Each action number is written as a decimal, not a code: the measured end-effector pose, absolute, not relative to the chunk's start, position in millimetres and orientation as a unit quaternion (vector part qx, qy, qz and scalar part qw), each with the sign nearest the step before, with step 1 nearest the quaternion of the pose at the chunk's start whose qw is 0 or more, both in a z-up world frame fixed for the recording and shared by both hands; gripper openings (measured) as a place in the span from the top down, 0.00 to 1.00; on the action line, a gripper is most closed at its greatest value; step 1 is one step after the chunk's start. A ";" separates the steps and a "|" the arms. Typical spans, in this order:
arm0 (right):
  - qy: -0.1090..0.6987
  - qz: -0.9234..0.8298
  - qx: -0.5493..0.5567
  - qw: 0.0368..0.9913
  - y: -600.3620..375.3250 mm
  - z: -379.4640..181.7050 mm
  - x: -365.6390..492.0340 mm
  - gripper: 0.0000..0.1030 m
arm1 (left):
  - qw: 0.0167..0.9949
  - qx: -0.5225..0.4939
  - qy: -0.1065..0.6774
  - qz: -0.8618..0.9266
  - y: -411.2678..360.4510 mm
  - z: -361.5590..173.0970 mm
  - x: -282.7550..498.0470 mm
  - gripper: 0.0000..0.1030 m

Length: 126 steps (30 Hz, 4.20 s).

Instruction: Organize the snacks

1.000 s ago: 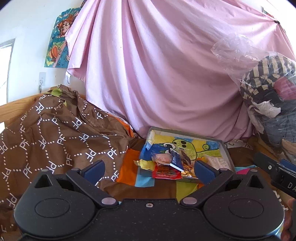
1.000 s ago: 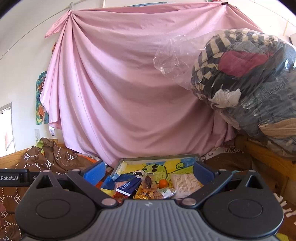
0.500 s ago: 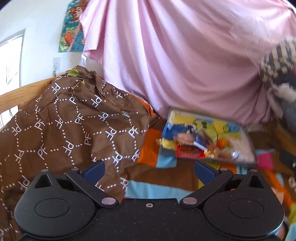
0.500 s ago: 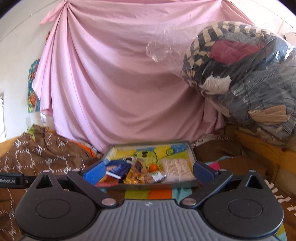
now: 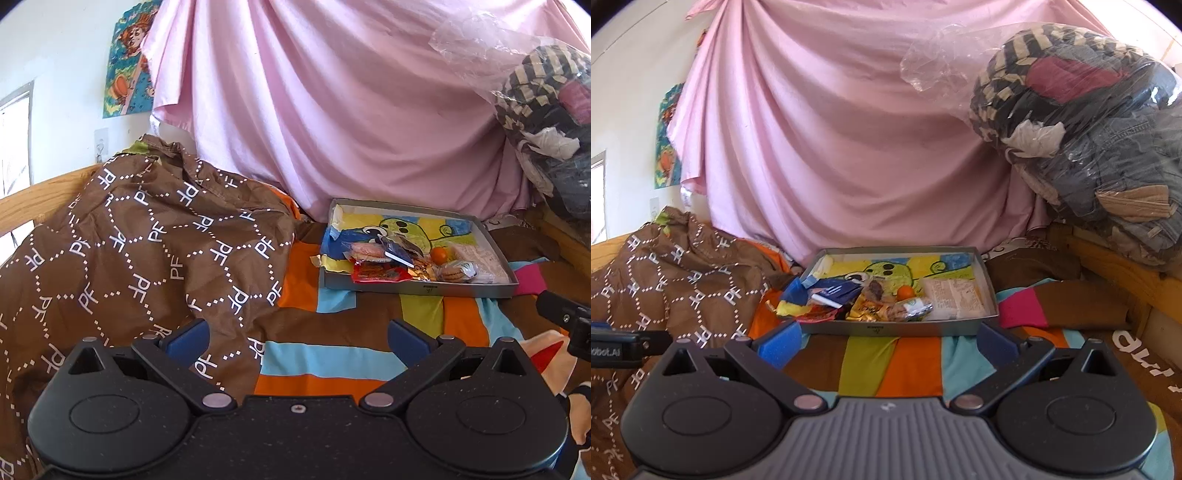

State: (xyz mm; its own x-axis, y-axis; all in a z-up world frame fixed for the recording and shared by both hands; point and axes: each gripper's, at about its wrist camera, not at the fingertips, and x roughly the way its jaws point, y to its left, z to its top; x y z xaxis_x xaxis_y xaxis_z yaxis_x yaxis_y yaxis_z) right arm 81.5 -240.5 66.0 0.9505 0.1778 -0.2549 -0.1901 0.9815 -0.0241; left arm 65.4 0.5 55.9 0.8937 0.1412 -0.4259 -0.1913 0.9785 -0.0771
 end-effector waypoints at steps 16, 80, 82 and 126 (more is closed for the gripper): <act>0.191 0.101 -0.044 0.975 -230.8 34.1 69.2 0.00 | 0.968 -0.010 0.240 0.074 -0.1 30.9 62.1 0.01; 0.216 0.105 -0.071 0.968 -226.2 7.2 61.2 0.00 | 0.972 -0.025 0.229 0.056 12.1 -7.5 32.1 0.01; 0.216 0.105 -0.071 0.968 -225.7 7.1 61.3 0.00 | 0.971 -0.024 0.229 0.057 11.8 -7.2 32.3 0.01; 0.216 0.105 -0.080 0.967 -226.9 7.9 66.1 0.00 | 0.972 -0.020 0.229 0.057 11.5 -8.0 31.0 0.01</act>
